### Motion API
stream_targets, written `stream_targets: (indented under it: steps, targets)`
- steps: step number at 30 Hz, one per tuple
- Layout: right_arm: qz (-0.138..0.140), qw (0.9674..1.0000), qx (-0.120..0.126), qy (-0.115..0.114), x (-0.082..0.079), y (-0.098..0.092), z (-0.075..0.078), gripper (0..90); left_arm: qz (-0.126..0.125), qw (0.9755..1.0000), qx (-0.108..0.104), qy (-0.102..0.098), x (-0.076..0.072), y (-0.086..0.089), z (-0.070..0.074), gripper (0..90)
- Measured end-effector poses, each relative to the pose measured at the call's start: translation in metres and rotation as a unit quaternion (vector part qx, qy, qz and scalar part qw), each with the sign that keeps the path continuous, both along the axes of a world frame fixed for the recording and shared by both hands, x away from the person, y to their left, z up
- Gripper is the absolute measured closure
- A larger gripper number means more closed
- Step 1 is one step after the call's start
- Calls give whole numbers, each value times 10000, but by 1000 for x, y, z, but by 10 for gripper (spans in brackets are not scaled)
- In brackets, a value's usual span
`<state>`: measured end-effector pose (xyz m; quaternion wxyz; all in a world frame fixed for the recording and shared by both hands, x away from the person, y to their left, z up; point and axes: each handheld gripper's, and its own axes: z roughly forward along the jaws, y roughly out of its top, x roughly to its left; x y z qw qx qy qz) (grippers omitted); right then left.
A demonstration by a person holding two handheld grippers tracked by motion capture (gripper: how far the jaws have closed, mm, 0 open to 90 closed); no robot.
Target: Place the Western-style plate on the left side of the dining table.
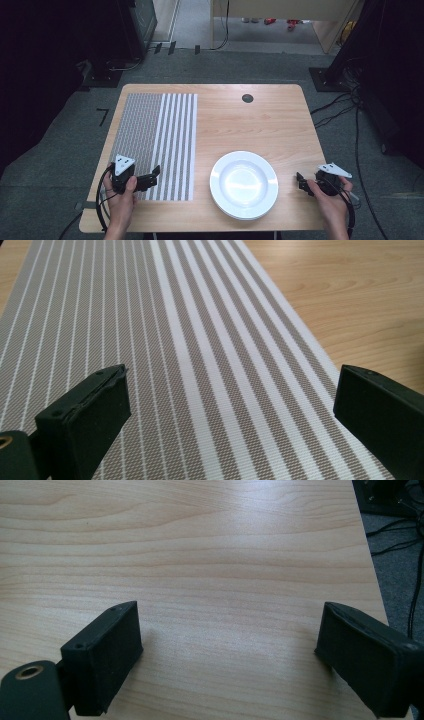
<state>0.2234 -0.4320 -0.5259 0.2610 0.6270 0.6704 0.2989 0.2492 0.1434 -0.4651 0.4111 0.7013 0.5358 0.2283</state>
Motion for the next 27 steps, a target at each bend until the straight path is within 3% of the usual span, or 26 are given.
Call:
stream_targets:
  steps: [13, 19, 27]
  targets:
    - [4, 10000, 1, -2, 0, 0, 0, 105, -286, 9996, -35, 11, 5, -33, 2, 16]
    - [-2, 10000, 8, 3, 0, 0, 0, 105, -429, 9989, -172, 6, 8, -54, 6, 16]
    - [4, 10000, 10, 1, 0, 0, 0, 106, -657, 9977, -139, 13, 6, -70, 3, 17]
